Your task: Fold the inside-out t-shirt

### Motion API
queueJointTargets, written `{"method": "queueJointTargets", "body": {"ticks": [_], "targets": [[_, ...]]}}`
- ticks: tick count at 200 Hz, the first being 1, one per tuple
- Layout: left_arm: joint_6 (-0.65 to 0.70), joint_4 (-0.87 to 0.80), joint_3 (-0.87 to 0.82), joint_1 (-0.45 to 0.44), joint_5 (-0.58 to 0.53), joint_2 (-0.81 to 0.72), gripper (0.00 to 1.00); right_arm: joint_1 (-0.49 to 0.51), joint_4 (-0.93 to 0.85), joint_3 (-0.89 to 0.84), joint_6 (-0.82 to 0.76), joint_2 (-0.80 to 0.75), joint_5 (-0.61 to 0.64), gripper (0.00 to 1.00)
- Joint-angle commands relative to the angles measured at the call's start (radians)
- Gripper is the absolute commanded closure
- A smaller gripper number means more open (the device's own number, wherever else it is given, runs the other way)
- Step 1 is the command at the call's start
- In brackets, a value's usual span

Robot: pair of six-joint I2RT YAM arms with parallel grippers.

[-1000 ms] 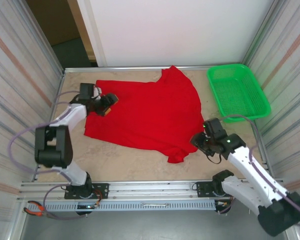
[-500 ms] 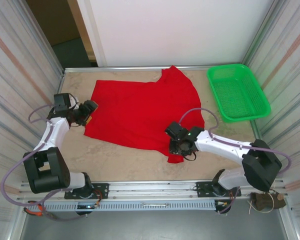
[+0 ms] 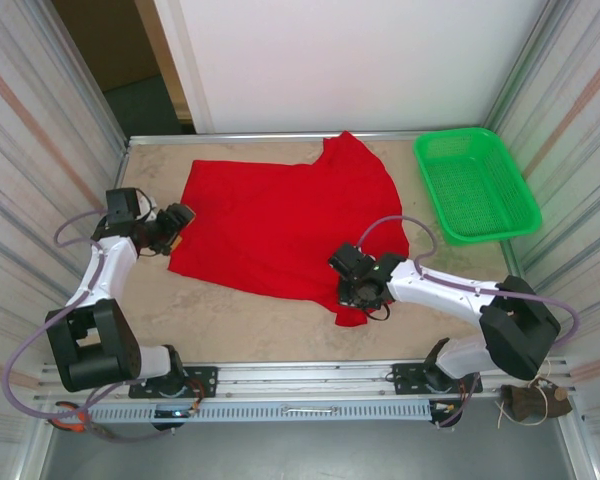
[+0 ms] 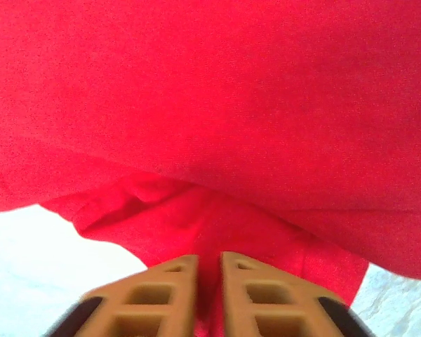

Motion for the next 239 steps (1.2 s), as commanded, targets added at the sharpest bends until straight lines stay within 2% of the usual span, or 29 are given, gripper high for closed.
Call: {"method": "queueJointTargets", "body": {"ticks": [1,61,88,137,187,239], "targets": [[0.037,-0.11,0.014,0.013,-0.064,0.007,0.29,0.004,-0.022,-0.007,0.017,-0.027,0.01,1.0],[-0.002,-0.101,-0.102,-0.018,-0.103,-0.016,0.32,0.016,-0.243,-0.043,0.034,-0.38,0.025,1.0],[-0.024,-0.078,-0.122,-0.046,-0.129,0.005,0.34,0.015,-0.266,-0.102,0.057,-0.496,0.018,1.0],[-0.03,-0.106,-0.044,-0.127,-0.233,0.106,0.38,0.021,-0.175,-0.19,0.076,-0.468,-0.013,1.0],[-0.048,-0.101,0.006,-0.193,-0.34,0.212,0.42,0.036,-0.131,-0.198,0.07,-0.408,-0.01,1.0],[0.069,-0.18,0.131,-0.268,-0.533,0.307,0.46,0.038,-0.128,-0.2,0.071,-0.402,0.007,1.0]]}}
